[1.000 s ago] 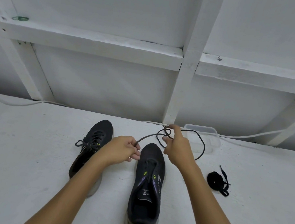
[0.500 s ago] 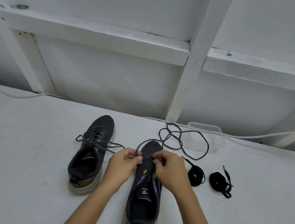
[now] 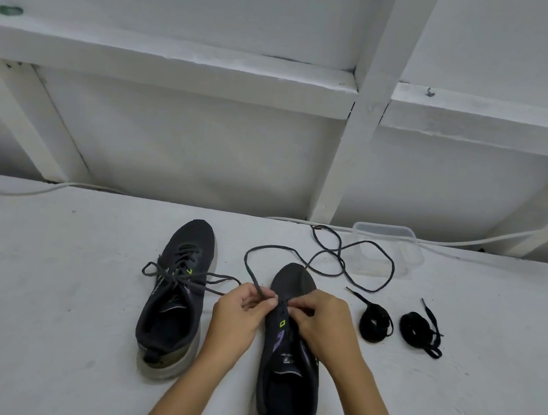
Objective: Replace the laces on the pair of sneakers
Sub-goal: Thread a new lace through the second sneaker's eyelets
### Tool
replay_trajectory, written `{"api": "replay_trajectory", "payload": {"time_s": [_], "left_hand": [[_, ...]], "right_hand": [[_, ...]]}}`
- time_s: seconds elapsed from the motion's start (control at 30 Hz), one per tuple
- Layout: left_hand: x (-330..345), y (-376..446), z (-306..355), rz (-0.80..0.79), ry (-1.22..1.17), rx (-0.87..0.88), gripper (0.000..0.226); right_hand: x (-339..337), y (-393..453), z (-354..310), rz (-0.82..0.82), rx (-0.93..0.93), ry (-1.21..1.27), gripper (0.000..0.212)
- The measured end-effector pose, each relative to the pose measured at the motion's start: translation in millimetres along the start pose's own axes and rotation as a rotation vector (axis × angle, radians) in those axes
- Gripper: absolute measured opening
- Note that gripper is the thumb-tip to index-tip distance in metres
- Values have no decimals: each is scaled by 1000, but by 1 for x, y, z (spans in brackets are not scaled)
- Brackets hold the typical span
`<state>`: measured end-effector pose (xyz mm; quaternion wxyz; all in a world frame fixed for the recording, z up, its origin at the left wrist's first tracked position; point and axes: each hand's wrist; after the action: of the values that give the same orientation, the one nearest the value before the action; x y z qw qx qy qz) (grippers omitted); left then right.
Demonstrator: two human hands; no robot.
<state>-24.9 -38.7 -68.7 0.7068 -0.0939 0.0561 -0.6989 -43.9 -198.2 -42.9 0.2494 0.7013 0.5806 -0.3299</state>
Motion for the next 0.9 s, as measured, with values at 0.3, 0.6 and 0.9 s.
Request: {"api": "replay_trajectory", "payload": {"time_s": [0.3, 0.6, 0.9], "left_hand": [[2, -3, -5, 30, 72, 46, 17], [16, -13, 0, 171, 273, 128, 14], [11, -12, 2, 91, 502, 118, 16]], "right_hand": [[6, -5, 7, 32, 48, 147, 10], [7, -6, 9, 27, 23, 185, 11], [9, 2, 7, -31, -50, -18, 13]]}}
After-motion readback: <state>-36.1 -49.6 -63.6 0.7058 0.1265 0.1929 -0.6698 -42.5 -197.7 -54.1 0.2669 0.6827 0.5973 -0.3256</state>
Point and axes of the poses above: each hand's wrist, its own y-axis towards the middle knuckle, its own x-axis out of the palm, z = x × y, and after that the axes turned 4 degrees about z, right-handed
